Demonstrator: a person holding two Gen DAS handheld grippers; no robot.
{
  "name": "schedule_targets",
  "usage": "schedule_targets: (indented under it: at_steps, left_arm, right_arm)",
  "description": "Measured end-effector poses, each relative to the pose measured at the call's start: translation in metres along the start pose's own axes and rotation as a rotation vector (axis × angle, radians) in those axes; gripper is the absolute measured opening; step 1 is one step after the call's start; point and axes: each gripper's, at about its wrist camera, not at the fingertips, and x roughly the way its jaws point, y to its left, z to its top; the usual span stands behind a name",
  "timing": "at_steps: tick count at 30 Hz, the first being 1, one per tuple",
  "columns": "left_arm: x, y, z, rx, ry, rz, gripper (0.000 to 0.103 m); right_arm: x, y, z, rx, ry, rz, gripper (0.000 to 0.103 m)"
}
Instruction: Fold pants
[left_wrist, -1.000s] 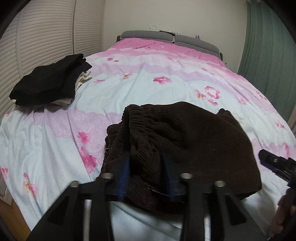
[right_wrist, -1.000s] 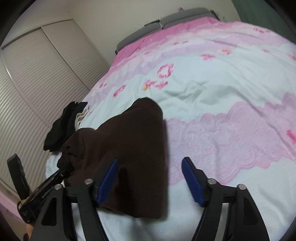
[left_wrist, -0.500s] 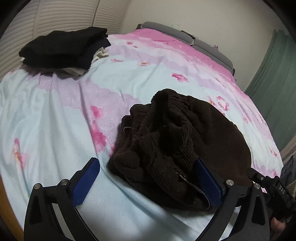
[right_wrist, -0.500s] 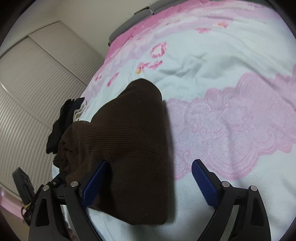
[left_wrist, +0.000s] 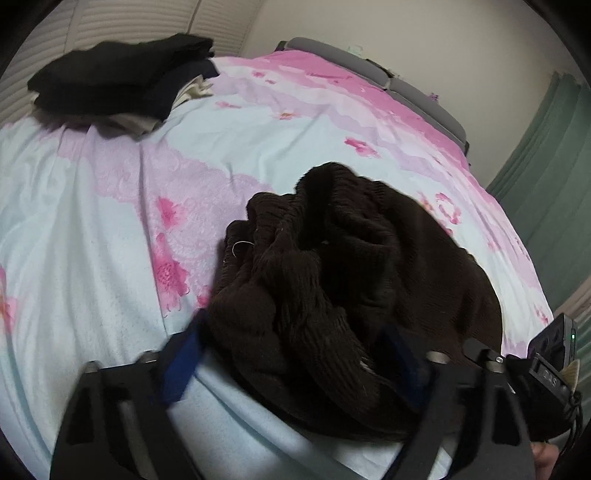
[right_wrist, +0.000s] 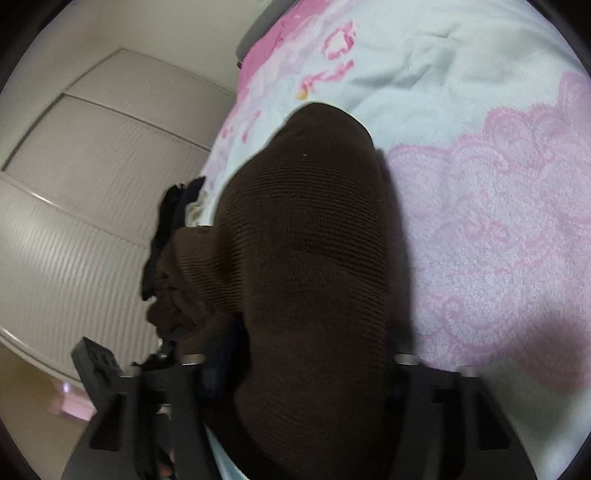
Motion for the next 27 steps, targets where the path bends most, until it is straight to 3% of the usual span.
schedule_targets:
  at_steps: [3, 7, 10, 15, 18, 27]
  left_arm:
    - [-0.007, -0.005, 0.001, 0.013, -0.004, -0.001, 0.069]
    - [-0.019, -0.009, 0.003, 0.014, -0.006, -0.014, 0.06]
    - [-0.033, -0.016, 0.009, 0.021, -0.02, -0.057, 0.043]
    - [-0.04, -0.023, 0.013, 0.029, 0.001, -0.092, 0.042]
    - [-0.041, -0.023, 0.006, 0.012, 0.021, -0.094, 0.047]
    - [-0.035, -0.006, -0.015, -0.034, 0.009, -0.04, 0.087]
  right_arm:
    - [-0.012, 0.011, -0.004, -0.02, -0.021, 0.022, 0.041]
    - [-0.029, 0.029, -0.008, -0.047, -0.048, 0.039, 0.038]
    - [-0.041, 0.049, -0.011, -0.086, -0.069, 0.043, 0.037]
    - [-0.063, 0.071, -0.01, -0.13, -0.114, 0.035, 0.036]
    - [-0.068, 0.069, -0.013, -0.128, -0.116, 0.02, 0.036]
    - [-0.067, 0.038, -0.026, -0.07, -0.098, -0.004, 0.036]
